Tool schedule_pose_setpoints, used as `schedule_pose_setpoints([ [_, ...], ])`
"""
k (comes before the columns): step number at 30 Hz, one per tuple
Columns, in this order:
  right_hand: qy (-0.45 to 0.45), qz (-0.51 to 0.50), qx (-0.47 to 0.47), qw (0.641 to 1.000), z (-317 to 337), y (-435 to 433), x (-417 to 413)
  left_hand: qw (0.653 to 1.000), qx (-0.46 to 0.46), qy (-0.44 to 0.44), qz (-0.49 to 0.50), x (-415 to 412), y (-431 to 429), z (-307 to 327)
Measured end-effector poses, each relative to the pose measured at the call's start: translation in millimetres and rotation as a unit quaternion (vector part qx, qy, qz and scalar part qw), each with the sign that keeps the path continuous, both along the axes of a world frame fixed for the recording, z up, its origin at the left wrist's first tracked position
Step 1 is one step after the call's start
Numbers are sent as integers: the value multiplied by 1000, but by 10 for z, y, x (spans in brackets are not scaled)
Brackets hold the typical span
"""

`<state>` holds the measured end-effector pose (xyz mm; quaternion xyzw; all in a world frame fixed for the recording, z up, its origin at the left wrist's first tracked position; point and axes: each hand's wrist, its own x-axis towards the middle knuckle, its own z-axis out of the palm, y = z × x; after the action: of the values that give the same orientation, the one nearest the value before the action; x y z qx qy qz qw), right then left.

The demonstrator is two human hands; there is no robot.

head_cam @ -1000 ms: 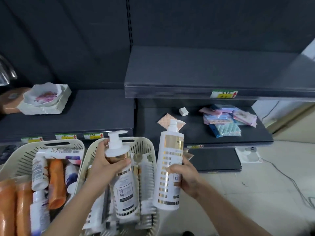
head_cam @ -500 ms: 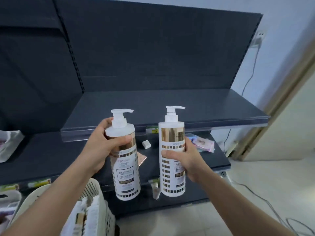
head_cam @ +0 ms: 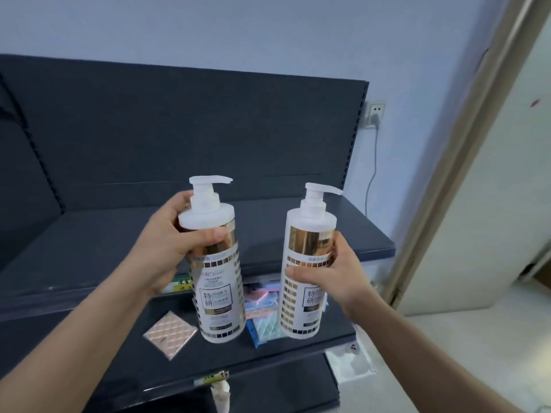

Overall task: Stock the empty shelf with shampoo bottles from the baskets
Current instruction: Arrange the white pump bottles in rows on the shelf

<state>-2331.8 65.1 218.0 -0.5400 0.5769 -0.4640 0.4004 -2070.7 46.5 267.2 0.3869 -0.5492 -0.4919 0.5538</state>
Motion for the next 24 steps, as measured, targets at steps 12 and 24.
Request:
schedule_pose_setpoints([
  [12,16,-24,-68,997,402,-1037,-884,997,-54,0,-54,-930,-1158,426],
  [24,15,-49,-62,997,401,-2264,-1443,991,-83,-78,-65,-1582,-2427,422],
])
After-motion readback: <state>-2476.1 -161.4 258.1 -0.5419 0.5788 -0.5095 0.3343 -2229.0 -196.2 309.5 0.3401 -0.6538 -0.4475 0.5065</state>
